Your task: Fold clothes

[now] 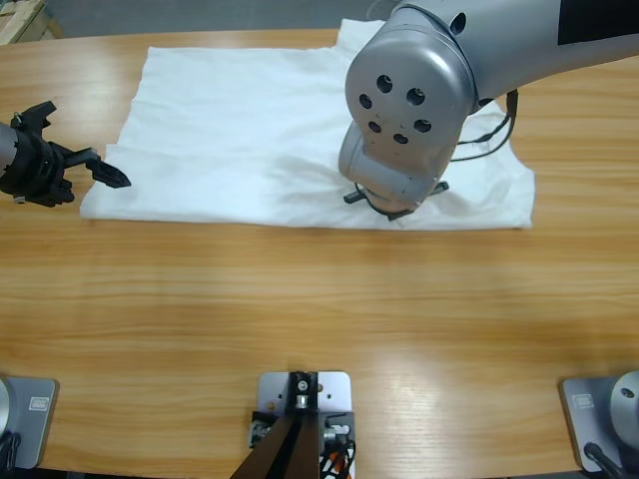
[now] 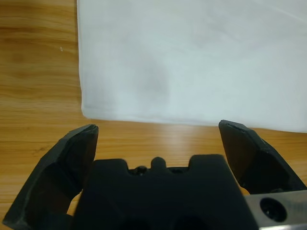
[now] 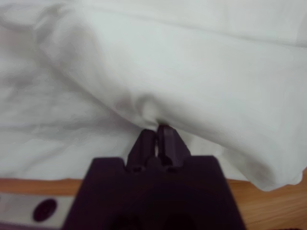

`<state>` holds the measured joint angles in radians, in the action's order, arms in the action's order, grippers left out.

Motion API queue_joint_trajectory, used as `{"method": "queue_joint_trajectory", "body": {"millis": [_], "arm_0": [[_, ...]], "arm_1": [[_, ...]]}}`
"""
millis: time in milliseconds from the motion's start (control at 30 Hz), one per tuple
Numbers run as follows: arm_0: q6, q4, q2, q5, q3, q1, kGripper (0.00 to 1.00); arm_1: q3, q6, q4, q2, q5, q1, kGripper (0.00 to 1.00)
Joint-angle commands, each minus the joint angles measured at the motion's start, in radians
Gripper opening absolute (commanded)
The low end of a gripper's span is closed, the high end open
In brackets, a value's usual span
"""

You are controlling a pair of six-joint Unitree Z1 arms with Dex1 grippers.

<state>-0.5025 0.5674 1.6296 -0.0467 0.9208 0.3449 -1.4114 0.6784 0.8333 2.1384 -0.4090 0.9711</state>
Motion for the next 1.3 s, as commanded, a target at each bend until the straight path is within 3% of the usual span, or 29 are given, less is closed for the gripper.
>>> {"method": "queue_joint_trajectory", "body": {"millis": [33,267,500,533,567,633,667,700,867,1033,1100,1133,1200,1300], "arm_0": [[0.001,-0.006,0.05,-0.001,-0.028,0.009,0.954],[0.0,-0.006,0.052,-0.004,-0.038,0.013,0.954],[0.004,-0.009,0.053,-0.004,-0.046,0.013,0.954],[0.004,-0.011,0.053,-0.004,-0.045,0.013,0.954],[0.004,-0.013,0.056,-0.009,-0.045,0.013,0.954],[0.005,-0.014,0.06,-0.015,-0.045,0.017,0.954],[0.006,-0.015,0.061,-0.019,-0.045,0.019,0.954],[0.007,-0.015,0.062,-0.025,-0.045,0.02,0.954],[0.009,-0.017,0.071,-0.04,-0.045,0.03,0.954],[0.01,-0.017,0.071,-0.04,-0.045,0.04,0.915],[0.01,-0.017,0.069,-0.041,-0.042,0.047,0.904],[0.01,-0.017,0.066,-0.041,-0.042,0.05,0.904],[0.01,-0.016,0.063,-0.041,-0.043,0.052,0.899],[0.009,-0.017,0.062,-0.043,-0.043,0.052,0.894]], "arm_1": [[-0.062,-0.061,0.083,-0.025,0.014,-0.009,0.0],[-0.381,-0.119,0.28,0.121,0.159,-0.009,0.0],[-0.41,-0.119,0.334,0.227,0.167,-0.009,0.0],[-0.408,-0.119,0.334,0.223,0.164,-0.009,0.112],[-0.405,-0.117,0.334,0.215,0.148,-0.009,0.41],[-0.399,-0.111,0.334,0.196,0.097,-0.01,0.86],[-0.396,-0.109,0.334,0.183,0.072,-0.01,0.963],[-0.394,-0.107,0.334,0.167,0.046,-0.01,0.977],[-0.384,-0.109,0.352,-0.005,-0.017,-0.029,0.962],[-0.214,-0.109,0.282,-0.21,0.077,-0.146,0.815],[-0.072,-0.117,0.194,-0.263,0.11,-0.225,0.7],[-0.01,-0.135,0.147,-0.281,0.137,-0.263,0.557],[0.057,-0.171,0.103,-0.3,0.158,-0.305,0.037],[0.075,-0.189,0.092,-0.299,0.16,-0.304,0.0]]}}
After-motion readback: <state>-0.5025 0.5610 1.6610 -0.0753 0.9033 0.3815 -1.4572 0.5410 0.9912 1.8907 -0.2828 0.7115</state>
